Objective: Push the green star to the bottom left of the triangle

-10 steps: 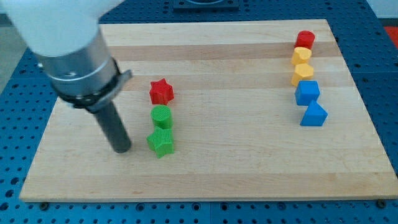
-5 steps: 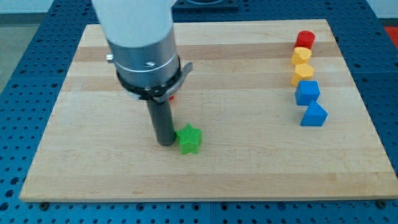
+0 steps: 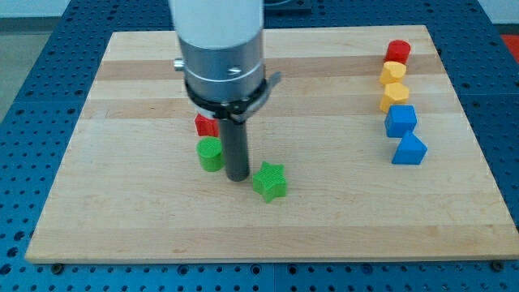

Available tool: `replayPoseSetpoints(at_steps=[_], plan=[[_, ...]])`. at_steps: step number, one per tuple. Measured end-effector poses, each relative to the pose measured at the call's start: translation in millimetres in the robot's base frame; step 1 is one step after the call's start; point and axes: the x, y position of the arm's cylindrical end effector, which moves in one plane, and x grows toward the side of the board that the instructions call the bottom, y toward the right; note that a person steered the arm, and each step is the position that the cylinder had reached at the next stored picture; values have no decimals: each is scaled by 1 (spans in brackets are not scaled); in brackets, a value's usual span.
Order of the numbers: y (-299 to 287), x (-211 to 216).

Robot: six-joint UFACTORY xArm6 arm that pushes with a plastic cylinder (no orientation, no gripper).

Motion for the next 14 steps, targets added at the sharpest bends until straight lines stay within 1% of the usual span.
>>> replayPoseSetpoints(at_steps=[1,2,4,5,6,7,9,10,12,13,14], plan=[[-11,1],[-11,13],[-2,12],[30,6],[47,6],[75,1],[76,1],[63,-3],[58,-1],[58,26],[58,26]])
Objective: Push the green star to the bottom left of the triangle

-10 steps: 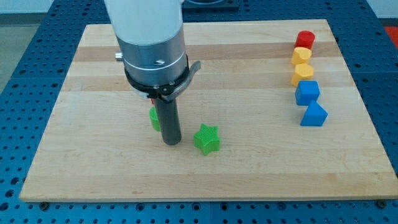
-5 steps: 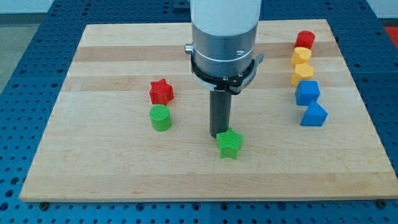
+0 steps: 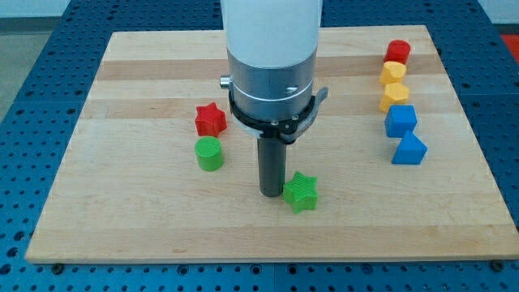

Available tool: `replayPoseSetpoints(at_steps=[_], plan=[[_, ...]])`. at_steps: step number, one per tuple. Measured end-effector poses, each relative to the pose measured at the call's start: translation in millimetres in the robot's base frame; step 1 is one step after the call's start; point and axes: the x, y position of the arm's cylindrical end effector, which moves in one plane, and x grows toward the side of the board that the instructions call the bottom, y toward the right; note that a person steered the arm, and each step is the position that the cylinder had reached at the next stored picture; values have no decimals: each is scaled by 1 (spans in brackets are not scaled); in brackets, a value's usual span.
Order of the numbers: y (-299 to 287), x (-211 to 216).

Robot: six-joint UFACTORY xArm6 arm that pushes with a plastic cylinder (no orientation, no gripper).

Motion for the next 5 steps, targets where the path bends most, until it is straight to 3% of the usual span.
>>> replayPoseSetpoints(at_steps=[1,3,5], plan=[[3,0],[104,0],[71,-18]])
